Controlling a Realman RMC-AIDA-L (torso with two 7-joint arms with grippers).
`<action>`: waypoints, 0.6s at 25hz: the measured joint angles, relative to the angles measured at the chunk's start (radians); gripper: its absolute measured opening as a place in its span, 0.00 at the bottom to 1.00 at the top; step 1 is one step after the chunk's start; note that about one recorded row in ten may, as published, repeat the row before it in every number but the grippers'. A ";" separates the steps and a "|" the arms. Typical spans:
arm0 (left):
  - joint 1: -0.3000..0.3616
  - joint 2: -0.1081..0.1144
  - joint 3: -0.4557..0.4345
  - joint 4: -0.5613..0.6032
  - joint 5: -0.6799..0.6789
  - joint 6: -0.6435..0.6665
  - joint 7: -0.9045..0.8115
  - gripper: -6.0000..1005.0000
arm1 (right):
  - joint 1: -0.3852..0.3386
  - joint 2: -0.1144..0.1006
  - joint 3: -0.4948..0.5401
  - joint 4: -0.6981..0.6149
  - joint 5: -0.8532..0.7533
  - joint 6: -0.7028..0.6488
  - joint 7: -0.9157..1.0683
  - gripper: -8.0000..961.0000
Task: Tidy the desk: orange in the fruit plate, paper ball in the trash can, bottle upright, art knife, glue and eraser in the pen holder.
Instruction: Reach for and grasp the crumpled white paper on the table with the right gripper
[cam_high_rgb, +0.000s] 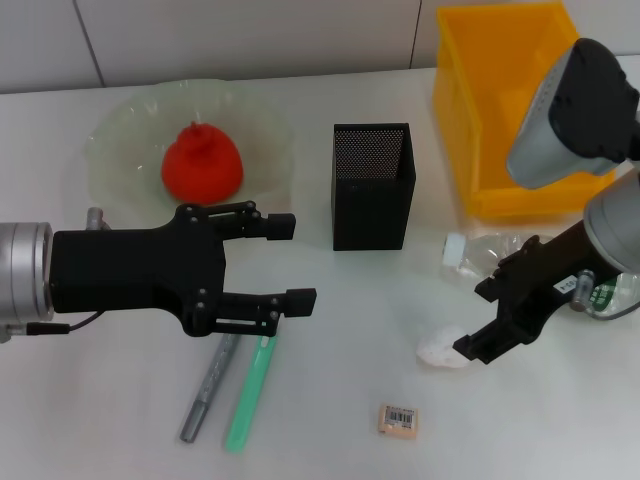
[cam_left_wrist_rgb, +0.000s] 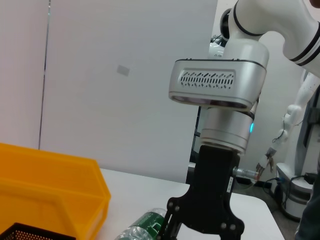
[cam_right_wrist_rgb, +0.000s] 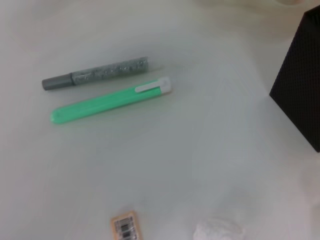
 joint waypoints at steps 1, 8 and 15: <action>0.001 0.000 0.000 0.000 0.001 0.000 0.000 0.82 | 0.000 0.000 -0.009 0.006 -0.002 0.013 0.000 0.81; 0.004 -0.001 0.001 -0.001 -0.001 0.000 0.000 0.82 | 0.010 0.000 -0.062 0.045 -0.008 0.061 0.000 0.81; 0.012 -0.004 0.004 -0.002 -0.001 0.002 0.007 0.82 | 0.033 0.001 -0.085 0.110 -0.009 0.090 0.009 0.81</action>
